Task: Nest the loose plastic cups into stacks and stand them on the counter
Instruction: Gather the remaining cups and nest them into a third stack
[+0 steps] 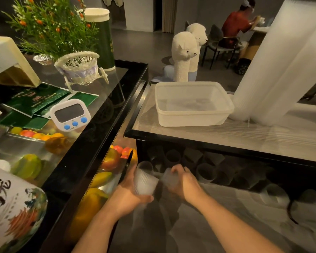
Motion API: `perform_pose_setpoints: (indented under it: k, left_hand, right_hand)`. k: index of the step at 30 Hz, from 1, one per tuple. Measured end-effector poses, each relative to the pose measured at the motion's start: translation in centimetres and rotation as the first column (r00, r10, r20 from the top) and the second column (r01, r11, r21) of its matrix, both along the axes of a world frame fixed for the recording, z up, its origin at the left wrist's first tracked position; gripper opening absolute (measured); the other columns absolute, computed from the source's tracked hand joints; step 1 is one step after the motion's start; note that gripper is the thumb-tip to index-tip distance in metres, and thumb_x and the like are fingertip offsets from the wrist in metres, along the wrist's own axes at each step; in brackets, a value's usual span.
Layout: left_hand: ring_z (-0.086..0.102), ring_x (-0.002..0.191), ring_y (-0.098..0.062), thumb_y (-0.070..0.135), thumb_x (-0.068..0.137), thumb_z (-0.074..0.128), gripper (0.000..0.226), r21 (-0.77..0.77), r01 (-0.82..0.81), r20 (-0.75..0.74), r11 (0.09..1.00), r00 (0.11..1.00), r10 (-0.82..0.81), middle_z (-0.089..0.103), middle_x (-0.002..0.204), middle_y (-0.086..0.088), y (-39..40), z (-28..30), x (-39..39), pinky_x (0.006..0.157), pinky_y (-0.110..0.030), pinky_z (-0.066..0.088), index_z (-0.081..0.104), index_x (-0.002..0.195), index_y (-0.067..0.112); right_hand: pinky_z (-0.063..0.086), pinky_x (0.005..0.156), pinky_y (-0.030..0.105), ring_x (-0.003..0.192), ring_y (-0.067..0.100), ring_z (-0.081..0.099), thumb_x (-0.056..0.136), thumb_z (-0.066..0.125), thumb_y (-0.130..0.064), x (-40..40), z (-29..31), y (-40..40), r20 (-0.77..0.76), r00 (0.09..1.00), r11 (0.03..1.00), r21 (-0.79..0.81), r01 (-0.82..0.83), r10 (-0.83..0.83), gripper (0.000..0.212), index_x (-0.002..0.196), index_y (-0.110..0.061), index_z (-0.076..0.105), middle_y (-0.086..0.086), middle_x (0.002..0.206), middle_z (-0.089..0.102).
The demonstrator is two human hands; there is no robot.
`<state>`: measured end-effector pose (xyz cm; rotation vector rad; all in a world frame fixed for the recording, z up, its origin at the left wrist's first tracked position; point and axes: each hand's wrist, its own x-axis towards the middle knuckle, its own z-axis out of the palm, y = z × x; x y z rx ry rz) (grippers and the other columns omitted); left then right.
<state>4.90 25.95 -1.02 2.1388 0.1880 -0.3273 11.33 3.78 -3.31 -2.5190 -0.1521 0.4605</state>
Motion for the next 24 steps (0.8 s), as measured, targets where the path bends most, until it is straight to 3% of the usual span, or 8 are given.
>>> perform_pose_setpoints:
  k: [3, 5, 9, 13, 17, 21, 23, 24]
  left_hand:
    - [0.056, 0.117, -0.016, 0.040, 0.065, 0.092, 0.130, 0.056, 0.049, -0.034, 0.997, 0.998, -0.048, 0.044, 0.146, 0.008, -0.2, 0.0, -0.1, 0.080, -0.025, 0.056, -0.002, 0.156, 0.047]
    - [0.056, 0.117, -0.016, 0.040, 0.063, 0.092, 0.131, 0.051, 0.078, -0.053, 0.996, 0.996, -0.075, 0.043, 0.142, 0.011, -0.1, 0.1, -0.1, 0.085, -0.030, 0.058, -0.001, 0.154, 0.052]
    - [0.053, 0.119, -0.013, 0.033, 0.061, 0.092, 0.130, 0.005, 0.114, -0.058, 0.994, 0.992, -0.113, 0.040, 0.136, 0.018, -0.2, 0.7, -0.2, 0.093, -0.035, 0.057, 0.001, 0.149, 0.063]
    - [0.054, 0.120, -0.009, 0.036, 0.056, 0.092, 0.127, -0.055, 0.133, -0.020, 0.990, 0.991, -0.134, 0.044, 0.136, 0.023, -0.4, 1.0, -0.2, 0.095, -0.035, 0.057, 0.009, 0.148, 0.062]
    - [0.050, 0.123, -0.004, 0.032, 0.057, 0.094, 0.123, -0.076, 0.151, 0.045, 0.986, 0.988, -0.148, 0.039, 0.136, 0.031, -0.7, 1.5, -0.5, 0.098, -0.029, 0.055, 0.014, 0.147, 0.061]
    - [0.052, 0.123, -0.004, 0.031, 0.059, 0.092, 0.123, -0.051, 0.146, 0.071, 0.988, 0.987, -0.142, 0.040, 0.135, 0.032, -0.7, 1.6, -0.6, 0.097, -0.026, 0.055, 0.013, 0.149, 0.059]
    - [0.053, 0.119, -0.004, 0.031, 0.060, 0.090, 0.122, -0.020, 0.128, 0.071, 0.992, 0.989, -0.127, 0.041, 0.131, 0.033, -0.6, 1.6, -0.5, 0.095, -0.027, 0.055, 0.012, 0.149, 0.060]
    - [0.054, 0.116, -0.005, 0.032, 0.061, 0.089, 0.120, -0.003, 0.111, 0.077, 0.994, 0.991, -0.111, 0.042, 0.127, 0.033, -0.5, 1.6, -0.4, 0.092, -0.028, 0.056, 0.012, 0.149, 0.059]
  right_hand:
    - [0.044, 0.073, 0.019, 0.096, 0.012, 0.056, 0.087, 0.069, -0.038, -0.8, 2.1, -1.8, 0.087, 0.988, 0.978, 0.180, 0.107, -0.124, 0.036, 0.115, -0.039, 0.047, -0.009, 0.109, 0.054]
    - [0.044, 0.065, 0.014, 0.085, 0.013, 0.061, 0.096, 0.056, -0.037, -0.9, 3.7, -2.4, 0.080, 0.973, 0.916, 0.361, 0.175, -0.217, 0.014, 0.110, -0.040, 0.054, -0.007, 0.096, 0.063]
    - [0.059, 0.058, 0.031, 0.057, 0.011, 0.064, 0.102, 0.044, -0.039, -0.6, 6.1, -1.4, -0.117, 0.961, 0.793, 0.546, 0.272, -0.249, 0.025, 0.108, -0.034, 0.067, 0.003, 0.085, 0.068]
    - [0.056, 0.056, 0.028, 0.058, 0.020, 0.062, 0.100, 0.046, -0.045, 0.2, 6.7, 0.4, -0.276, 0.954, 0.859, 0.453, 0.238, -0.119, 0.033, 0.105, -0.022, 0.069, 0.020, 0.088, 0.070]
    - [0.055, 0.067, 0.031, 0.060, 0.017, 0.063, 0.100, 0.045, -0.048, 0.4, 6.5, 1.8, -0.382, 0.924, 0.962, 0.257, 0.089, 0.017, 0.035, 0.101, -0.019, 0.065, 0.008, 0.073, 0.064]
    - [0.058, 0.076, 0.036, 0.069, 0.021, 0.066, 0.099, 0.043, -0.052, 0.9, 5.6, 3.2, -0.381, 0.922, 0.994, 0.104, -0.036, 0.074, 0.037, 0.109, -0.022, 0.063, 0.008, 0.078, 0.066]
    - [0.058, 0.080, 0.038, 0.075, 0.022, 0.070, 0.095, 0.038, -0.064, 1.4, 4.8, 3.6, -0.400, 0.914, 0.993, 0.110, -0.030, 0.072, 0.055, 0.111, -0.019, 0.065, 0.009, 0.084, 0.071]
    - [0.059, 0.078, 0.037, 0.074, 0.022, 0.071, 0.094, 0.036, -0.068, 2.0, 4.3, 3.8, -0.449, 0.893, 0.982, 0.182, 0.054, 0.034, 0.061, 0.110, -0.019, 0.067, 0.008, 0.086, 0.072]
